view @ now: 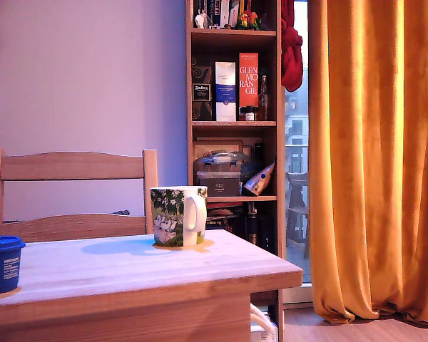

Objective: Pick up the coffee capsules on the table and drop them inside the coffee cup

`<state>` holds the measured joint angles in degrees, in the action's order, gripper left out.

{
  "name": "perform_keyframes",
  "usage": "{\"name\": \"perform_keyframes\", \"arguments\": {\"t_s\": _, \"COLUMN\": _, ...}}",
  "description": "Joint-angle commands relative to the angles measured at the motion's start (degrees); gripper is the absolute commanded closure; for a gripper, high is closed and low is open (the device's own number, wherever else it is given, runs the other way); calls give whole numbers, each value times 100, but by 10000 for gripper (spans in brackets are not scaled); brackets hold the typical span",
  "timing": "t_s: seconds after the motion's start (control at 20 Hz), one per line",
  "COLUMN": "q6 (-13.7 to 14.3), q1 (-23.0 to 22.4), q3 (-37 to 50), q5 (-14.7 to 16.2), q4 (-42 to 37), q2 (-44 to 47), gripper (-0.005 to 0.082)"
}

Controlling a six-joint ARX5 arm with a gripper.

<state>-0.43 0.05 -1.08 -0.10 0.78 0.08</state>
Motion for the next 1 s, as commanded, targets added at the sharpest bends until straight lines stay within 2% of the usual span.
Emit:
{"name": "perform_keyframes", "arguments": {"t_s": 0.0, "q6": -470, "q1": -7, "q3": -46, "q5": 435, "q4": 476, "q2": -79, "gripper": 793}}
{"name": "perform_keyframes", "arguments": {"t_s": 0.25, "q6": -468, "q1": -7, "q3": -46, "q5": 442, "q4": 476, "q2": -79, "gripper": 793}}
{"name": "perform_keyframes", "arguments": {"t_s": 0.35, "q6": -470, "q1": -7, "q3": -46, "q5": 573, "q4": 468, "q2": -79, "gripper": 793}}
{"name": "perform_keyframes", "arguments": {"t_s": 0.55, "q6": -470, "q1": -7, "q3": -46, "q5": 1598, "q4": 393, "q2": -79, "gripper": 793}}
{"name": "perform_keyframes", "arguments": {"t_s": 0.6, "q6": -579, "q1": -9, "q3": -46, "q5": 1797, "q4": 415, "q2": -68, "gripper": 793}}
{"name": "perform_keyframes", "arguments": {"t_s": 0.75, "q6": -579, "q1": -59, "q3": -46, "q5": 2374, "q4": 431, "q2": 118, "gripper": 793}}
{"name": "perform_keyframes", "arguments": {"t_s": 0.8, "q6": -868, "q1": -118, "q3": -46, "q5": 2533, "q4": 433, "q2": 227, "gripper": 793}}
{"name": "perform_keyframes", "arguments": {"t_s": 0.95, "q6": -868, "q1": -404, "q3": -46, "q5": 2717, "q4": 380, "q2": 651, "gripper": 793}}
